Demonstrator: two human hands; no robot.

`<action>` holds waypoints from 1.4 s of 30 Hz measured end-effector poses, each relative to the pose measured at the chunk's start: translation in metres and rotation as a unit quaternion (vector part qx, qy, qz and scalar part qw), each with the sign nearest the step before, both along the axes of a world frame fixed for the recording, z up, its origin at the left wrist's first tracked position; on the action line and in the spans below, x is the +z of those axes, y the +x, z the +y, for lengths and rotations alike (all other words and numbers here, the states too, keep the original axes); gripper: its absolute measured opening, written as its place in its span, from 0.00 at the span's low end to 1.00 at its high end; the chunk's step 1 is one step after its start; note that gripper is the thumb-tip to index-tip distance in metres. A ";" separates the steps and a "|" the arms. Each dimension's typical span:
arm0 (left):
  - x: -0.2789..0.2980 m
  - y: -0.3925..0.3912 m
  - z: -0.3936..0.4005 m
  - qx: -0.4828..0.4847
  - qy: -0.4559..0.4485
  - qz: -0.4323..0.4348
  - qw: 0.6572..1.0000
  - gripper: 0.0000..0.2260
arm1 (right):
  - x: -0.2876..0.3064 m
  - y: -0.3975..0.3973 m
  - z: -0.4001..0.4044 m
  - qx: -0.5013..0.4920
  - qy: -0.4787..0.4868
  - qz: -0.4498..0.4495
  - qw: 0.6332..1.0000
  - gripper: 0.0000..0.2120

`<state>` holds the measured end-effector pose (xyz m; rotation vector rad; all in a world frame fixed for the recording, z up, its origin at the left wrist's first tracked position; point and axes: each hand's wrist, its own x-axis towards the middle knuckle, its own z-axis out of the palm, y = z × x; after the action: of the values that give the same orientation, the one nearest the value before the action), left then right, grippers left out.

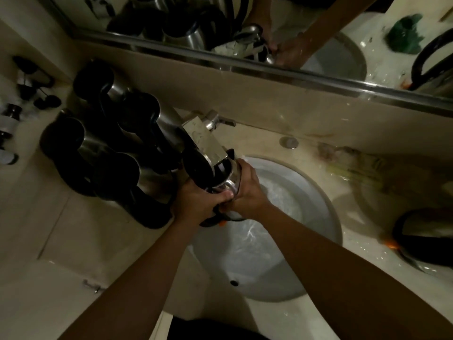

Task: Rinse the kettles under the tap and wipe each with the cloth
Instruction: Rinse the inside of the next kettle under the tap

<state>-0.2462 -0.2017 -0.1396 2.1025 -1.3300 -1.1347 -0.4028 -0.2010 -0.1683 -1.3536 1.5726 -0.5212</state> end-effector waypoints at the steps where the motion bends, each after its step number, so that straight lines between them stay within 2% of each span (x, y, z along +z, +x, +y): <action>1: -0.002 0.000 0.001 -0.002 0.000 -0.003 1.000 0.32 | -0.001 0.000 0.000 0.001 -0.002 -0.001 1.000 0.64; 9: -0.006 0.000 0.004 -0.003 -0.004 -0.024 1.000 0.37 | -0.002 -0.001 0.002 0.001 -0.005 -0.011 1.000 0.65; 17: -0.013 0.003 0.006 0.009 -0.016 -0.011 1.000 0.37 | -0.008 0.000 0.001 0.005 -0.017 -0.003 1.000 0.65; 22: -0.011 0.002 0.004 0.005 -0.047 0.002 0.999 0.32 | -0.009 0.001 -0.002 0.005 -0.013 0.008 1.000 0.65; 27: -0.016 0.005 0.007 0.000 -0.042 0.005 0.999 0.34 | -0.015 0.002 0.006 -0.003 -0.013 0.002 1.000 0.65; 31: -0.012 0.004 0.011 0.008 -0.037 0.023 0.999 0.30 | -0.013 0.001 0.008 -0.004 0.001 0.001 1.000 0.66; 35: -0.010 0.003 0.010 0.015 -0.014 0.019 1.000 0.33 | -0.009 0.000 0.007 -0.005 0.009 0.004 1.000 0.65; 38: -0.006 0.004 0.009 0.014 -0.016 0.022 1.000 0.30 | -0.008 0.002 0.006 -0.009 0.005 0.013 1.000 0.65; 42: -0.003 0.003 0.009 0.011 -0.023 0.036 0.999 0.32 | -0.007 0.003 0.005 -0.006 0.003 0.018 1.000 0.65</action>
<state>-0.2427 -0.1929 -0.1421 2.0186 -1.2847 -1.1492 -0.4000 -0.1955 -0.1752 -1.3566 1.6119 -0.5020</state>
